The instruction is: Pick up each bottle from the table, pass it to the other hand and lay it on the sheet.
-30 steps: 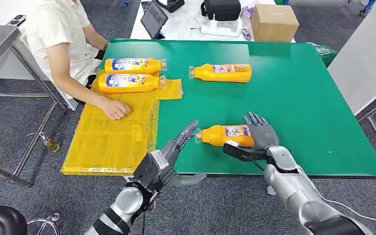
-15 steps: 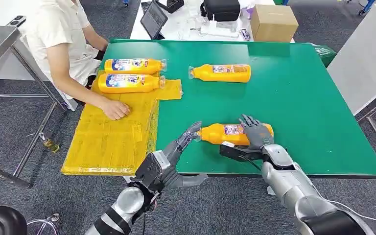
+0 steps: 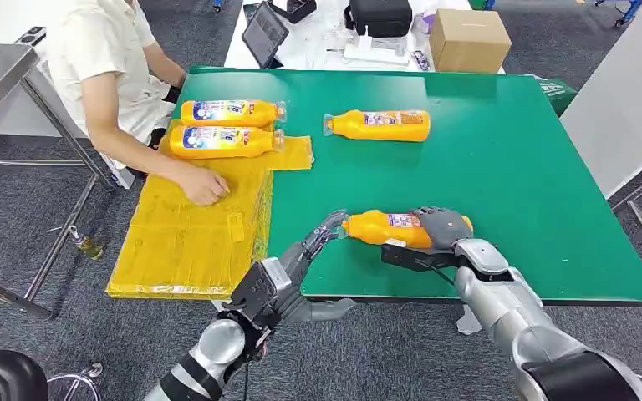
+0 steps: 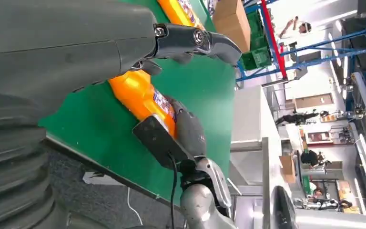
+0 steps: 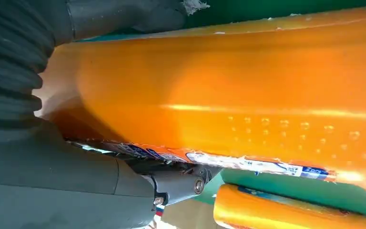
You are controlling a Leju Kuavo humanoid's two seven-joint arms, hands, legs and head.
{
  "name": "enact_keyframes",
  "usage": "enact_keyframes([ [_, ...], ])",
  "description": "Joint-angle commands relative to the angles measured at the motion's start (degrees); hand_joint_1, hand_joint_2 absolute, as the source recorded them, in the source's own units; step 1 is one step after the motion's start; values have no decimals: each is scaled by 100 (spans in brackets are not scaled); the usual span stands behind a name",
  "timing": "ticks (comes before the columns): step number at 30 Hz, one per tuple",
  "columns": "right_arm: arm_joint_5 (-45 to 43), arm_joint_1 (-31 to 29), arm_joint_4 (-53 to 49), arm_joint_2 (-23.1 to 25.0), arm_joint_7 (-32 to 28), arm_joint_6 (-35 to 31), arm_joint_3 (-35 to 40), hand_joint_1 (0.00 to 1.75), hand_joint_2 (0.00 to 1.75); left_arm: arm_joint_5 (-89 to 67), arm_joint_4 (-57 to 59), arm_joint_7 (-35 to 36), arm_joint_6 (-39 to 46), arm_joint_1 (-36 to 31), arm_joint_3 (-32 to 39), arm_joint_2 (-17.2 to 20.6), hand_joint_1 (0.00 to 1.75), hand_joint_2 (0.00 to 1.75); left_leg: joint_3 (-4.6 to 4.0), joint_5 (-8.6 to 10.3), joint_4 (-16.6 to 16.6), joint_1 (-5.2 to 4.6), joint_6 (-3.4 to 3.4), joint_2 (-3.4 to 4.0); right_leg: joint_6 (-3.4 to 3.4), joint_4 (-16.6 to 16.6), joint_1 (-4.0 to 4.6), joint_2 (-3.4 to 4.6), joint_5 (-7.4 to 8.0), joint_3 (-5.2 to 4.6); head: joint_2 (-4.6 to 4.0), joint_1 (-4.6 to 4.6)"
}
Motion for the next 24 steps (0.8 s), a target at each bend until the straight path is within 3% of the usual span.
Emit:
enact_keyframes([
  [1, -10, 22, 254, -38, -9, 93, 224, 175, 175, 20, 167, 35, -13, -190, -139, 157, 0, 175, 14, -3, -5, 2, 5, 0, -14, -7, 6, -7, -3, 16, 0, 0],
  [3, -92, 26, 256, -28, -43, 151, 179, 175, 175, 20, 173, 35, -14, -193, -137, 155, 0, 175, 18, -4, -6, 3, 6, 0, -16, -8, 7, -8, -4, 21, 0, 0],
  [5, -1280, 190, 39, 67, -865, 663, -614, 175, 175, 90, 191, 29, -86, -196, -110, 166, 0, 175, 17, -4, -6, 1, 6, -1, -16, -7, 5, -8, -4, 20, 0, 0],
  [7, -1178, 342, -475, -63, -572, 428, -378, 175, 175, 135, 202, 26, -93, -160, -32, 165, 0, 175, 21, -3, -10, 3, 5, -4, -19, -11, 8, -13, -5, 25, 0, 0],
  [15, -2332, 573, -1490, -264, -758, 1444, -166, 175, 175, 258, 164, 11, -150, -146, 80, 136, 0, 175, 29, -6, -8, 1, 4, 10, -21, -6, 6, -3, -4, 23, 0, 0],
  [16, -3200, 995, -2085, 68, -1540, 1326, -921, 175, 175, 669, 67, -216, 571, 259, 795, -432, 0, 175, 33, -7, -8, 4, 6, 8, -25, -9, 10, -9, -5, 29, 0, 2],
  [17, -3648, 1579, -2959, 175, -1650, 1250, -1100, 175, 175, 866, 85, -288, 1526, 380, 931, -546, 0, 175, 25, -5, -6, 2, 4, 7, -16, -7, 7, -6, -3, 22, 0, -2],
  [19, -3811, 2457, -4463, 307, -1124, 965, -965, 175, 175, 1313, 76, -430, 2400, 545, 781, -585, 0, 175, 32, -11, -11, 13, 1, 12, -14, -20, 17, 1, -4, 34, 0, -2],
  [21, -4102, 2750, -5094, 447, -1102, 620, -869, 175, 175, 1861, 350, -666, 3279, 595, 863, -645, 0, 175, 43, -20, -15, 11, 5, 10, -22, -19, 16, -4, -15, 45, 0, 13],
  [23, -4228, 2639, -5219, 461, -1008, 436, -730, 175, 175, 2522, 472, -824, 3314, 557, 763, -539, 0, 175, 16, -16, -9, 3, -3, 13, -16, -2, 9, 9, -10, 14, 0, -4],
  [24, -4261, 2565, -5188, 456, -996, 416, -693, 175, 175, 2764, 407, -767, 3246, 568, 703, -469, 0, 175, 50, -37, -13, 5, 0, 28, -36, -3, 15, 16, -28, 42, 0, 4],
])
